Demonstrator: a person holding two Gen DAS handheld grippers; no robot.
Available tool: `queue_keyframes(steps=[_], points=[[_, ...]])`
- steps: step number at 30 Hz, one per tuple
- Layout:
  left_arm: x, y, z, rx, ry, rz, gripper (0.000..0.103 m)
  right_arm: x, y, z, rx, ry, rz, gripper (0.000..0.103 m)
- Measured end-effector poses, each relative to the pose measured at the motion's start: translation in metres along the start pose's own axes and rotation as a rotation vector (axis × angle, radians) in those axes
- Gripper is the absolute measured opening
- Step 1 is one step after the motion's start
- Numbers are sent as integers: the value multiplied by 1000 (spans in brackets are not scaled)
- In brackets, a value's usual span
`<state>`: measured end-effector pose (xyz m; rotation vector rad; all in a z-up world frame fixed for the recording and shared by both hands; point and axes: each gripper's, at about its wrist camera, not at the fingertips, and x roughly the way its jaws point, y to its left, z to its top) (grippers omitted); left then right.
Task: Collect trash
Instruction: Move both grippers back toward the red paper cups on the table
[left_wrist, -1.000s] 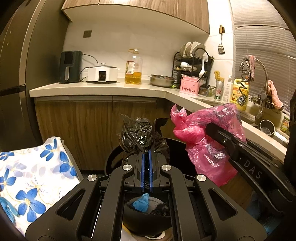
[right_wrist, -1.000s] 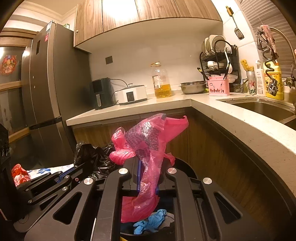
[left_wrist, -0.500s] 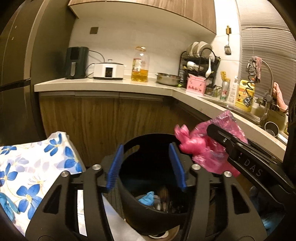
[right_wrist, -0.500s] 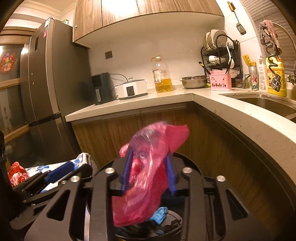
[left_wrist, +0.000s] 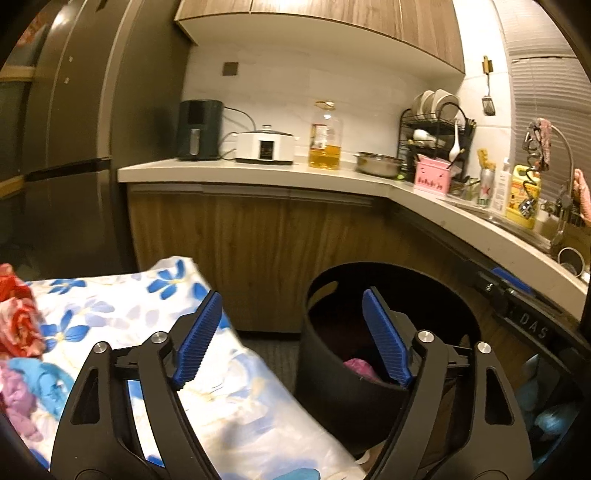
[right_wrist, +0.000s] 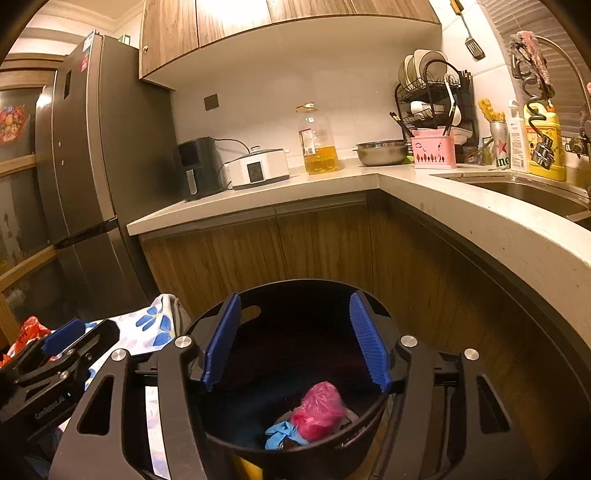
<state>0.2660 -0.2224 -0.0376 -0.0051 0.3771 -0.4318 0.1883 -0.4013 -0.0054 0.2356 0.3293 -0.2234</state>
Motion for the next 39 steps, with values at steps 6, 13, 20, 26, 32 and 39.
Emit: queue_keyframes(steps=[6, 13, 20, 26, 32, 39], points=[[-28, 7, -6, 7, -19, 56, 87, -18, 2, -4, 16, -22, -4, 81], [-57, 17, -16, -8, -14, 96, 91, -36, 8, -12, 19, -27, 0, 84], [-83, 28, -26, -25, -6, 129, 96, -61, 16, -19, 26, -38, 14, 84], [-110, 37, -34, -25, -15, 163, 97, -77, 30, -26, 23, -42, 31, 84], [-136, 51, -42, -39, -29, 207, 97, -92, 47, -32, 19, -48, 60, 84], [-164, 81, -58, -75, -40, 294, 97, -104, 70, -44, -10, -40, 99, 84]])
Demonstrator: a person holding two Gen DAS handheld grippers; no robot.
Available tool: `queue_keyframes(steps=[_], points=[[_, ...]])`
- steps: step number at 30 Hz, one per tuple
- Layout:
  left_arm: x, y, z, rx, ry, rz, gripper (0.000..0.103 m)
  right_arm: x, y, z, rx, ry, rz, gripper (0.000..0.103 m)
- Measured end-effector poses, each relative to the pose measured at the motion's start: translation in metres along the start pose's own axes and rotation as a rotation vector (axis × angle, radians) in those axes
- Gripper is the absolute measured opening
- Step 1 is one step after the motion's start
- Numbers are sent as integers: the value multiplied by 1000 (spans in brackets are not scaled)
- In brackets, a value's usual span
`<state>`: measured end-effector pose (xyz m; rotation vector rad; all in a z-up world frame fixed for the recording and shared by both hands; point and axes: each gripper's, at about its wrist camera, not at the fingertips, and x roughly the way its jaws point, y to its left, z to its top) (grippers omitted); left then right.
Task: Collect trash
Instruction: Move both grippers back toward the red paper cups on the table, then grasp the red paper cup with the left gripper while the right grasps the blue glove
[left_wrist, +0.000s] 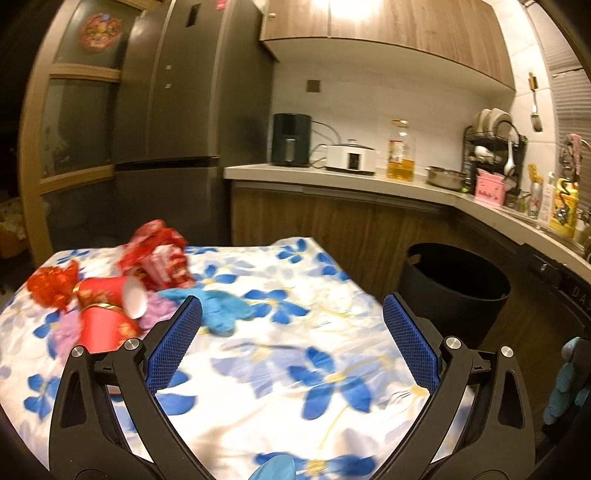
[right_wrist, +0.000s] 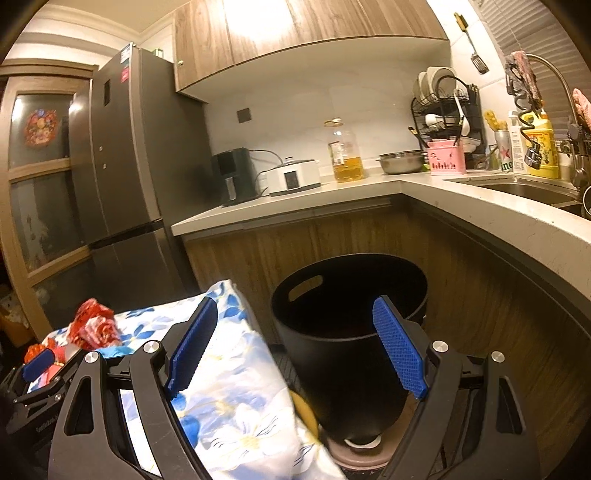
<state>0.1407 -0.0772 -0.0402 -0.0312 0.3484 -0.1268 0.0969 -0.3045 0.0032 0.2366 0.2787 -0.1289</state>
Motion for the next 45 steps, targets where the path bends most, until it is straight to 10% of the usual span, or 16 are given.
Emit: queue_keyframes(steps=[18, 45], points=[[-9, 116, -29, -77, 11, 322, 96, 1, 66, -31, -48, 41, 127, 84], [28, 166, -48, -257, 186, 220, 53, 25, 140, -58, -127, 124, 256, 84]])
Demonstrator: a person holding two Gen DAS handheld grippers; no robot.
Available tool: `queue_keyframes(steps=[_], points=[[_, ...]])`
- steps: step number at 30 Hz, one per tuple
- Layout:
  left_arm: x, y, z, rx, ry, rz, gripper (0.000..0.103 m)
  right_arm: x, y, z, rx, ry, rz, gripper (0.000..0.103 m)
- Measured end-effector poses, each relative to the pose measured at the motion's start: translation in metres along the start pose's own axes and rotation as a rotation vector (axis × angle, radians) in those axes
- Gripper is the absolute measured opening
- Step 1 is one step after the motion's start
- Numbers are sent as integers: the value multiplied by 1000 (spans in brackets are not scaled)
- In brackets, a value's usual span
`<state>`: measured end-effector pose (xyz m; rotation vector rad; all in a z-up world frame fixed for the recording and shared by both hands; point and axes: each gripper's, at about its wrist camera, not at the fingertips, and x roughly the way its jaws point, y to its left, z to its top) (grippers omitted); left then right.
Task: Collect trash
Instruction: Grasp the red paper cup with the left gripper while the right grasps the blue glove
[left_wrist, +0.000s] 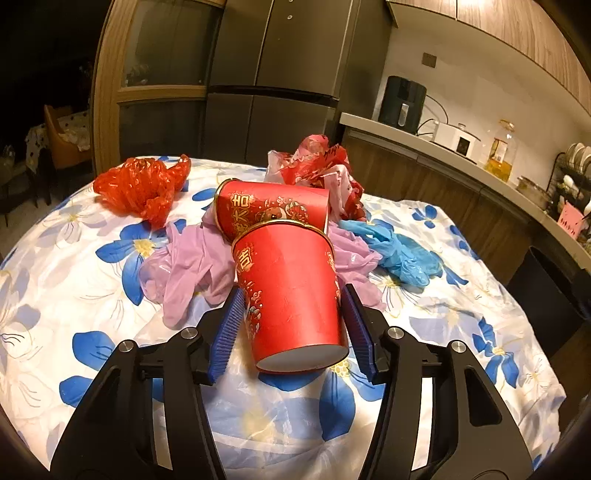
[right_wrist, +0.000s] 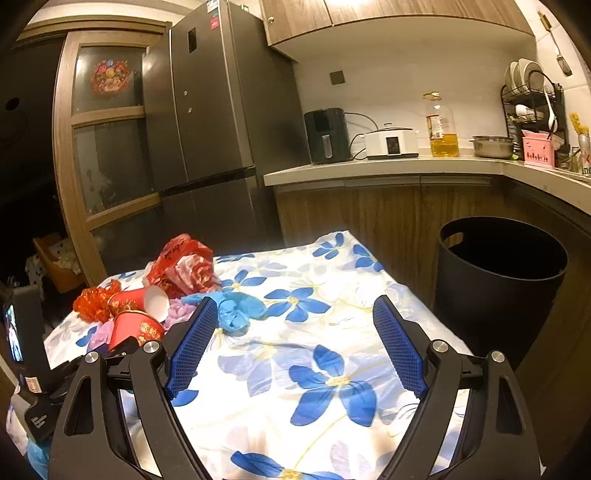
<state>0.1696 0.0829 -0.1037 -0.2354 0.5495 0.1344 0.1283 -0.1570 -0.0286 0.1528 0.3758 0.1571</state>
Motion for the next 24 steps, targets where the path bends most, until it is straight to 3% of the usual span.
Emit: queue_keyframes(steps=[13, 24], points=[[-52, 13, 7, -26, -79, -123, 52, 48, 35, -6, -63, 53, 40, 84], [-77, 24, 15, -17, -154, -145, 52, 118, 63, -7, -92, 127, 45, 77]])
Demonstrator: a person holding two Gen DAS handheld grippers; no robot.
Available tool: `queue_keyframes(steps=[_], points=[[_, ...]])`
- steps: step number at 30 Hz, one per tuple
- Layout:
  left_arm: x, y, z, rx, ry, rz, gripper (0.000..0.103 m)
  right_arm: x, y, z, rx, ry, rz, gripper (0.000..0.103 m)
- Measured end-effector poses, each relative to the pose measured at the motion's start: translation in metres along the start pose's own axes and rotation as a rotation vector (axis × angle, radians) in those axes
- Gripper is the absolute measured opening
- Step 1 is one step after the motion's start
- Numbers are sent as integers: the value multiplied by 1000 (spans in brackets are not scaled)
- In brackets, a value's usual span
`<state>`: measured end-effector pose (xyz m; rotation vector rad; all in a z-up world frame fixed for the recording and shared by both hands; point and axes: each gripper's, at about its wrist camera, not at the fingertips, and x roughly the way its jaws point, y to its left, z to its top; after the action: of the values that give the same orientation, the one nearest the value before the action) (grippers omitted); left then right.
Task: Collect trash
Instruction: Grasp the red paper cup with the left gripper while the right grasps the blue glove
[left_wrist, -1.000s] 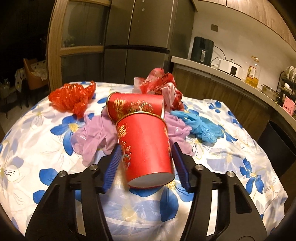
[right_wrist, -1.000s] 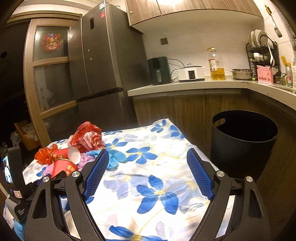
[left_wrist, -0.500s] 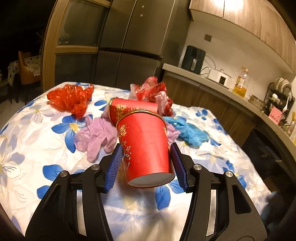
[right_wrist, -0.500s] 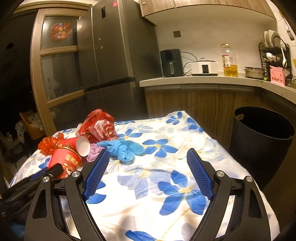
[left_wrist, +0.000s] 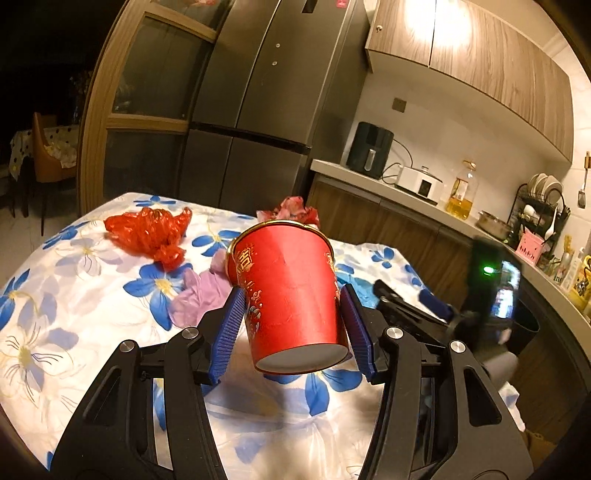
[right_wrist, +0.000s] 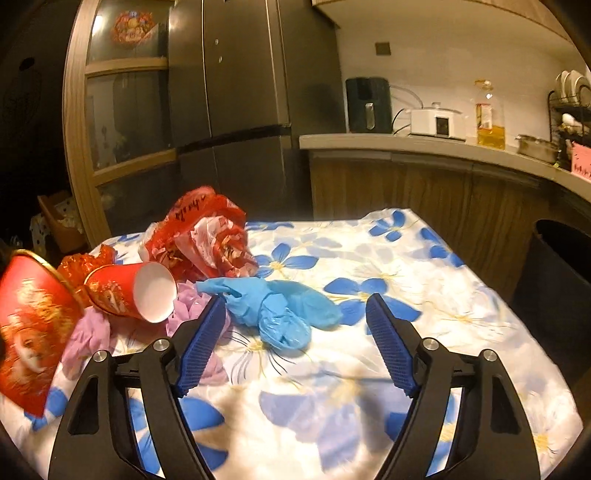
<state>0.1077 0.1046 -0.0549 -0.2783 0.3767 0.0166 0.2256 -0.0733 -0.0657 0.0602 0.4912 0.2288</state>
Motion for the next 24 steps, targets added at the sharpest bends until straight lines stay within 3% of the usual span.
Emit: queue_keyframes(steps=[8, 14, 21, 24], points=[[3, 6, 3, 6, 2, 4, 52, 38, 4, 4, 56, 73, 5, 70], [3, 8, 4, 11, 1, 12, 52, 57, 16, 2, 31, 131, 17, 58], [2, 8, 4, 9, 2, 12, 52, 57, 11, 1, 55, 143, 36, 16], [2, 7, 4, 15, -2, 15, 52, 45, 5, 2, 73, 122, 36, 9]])
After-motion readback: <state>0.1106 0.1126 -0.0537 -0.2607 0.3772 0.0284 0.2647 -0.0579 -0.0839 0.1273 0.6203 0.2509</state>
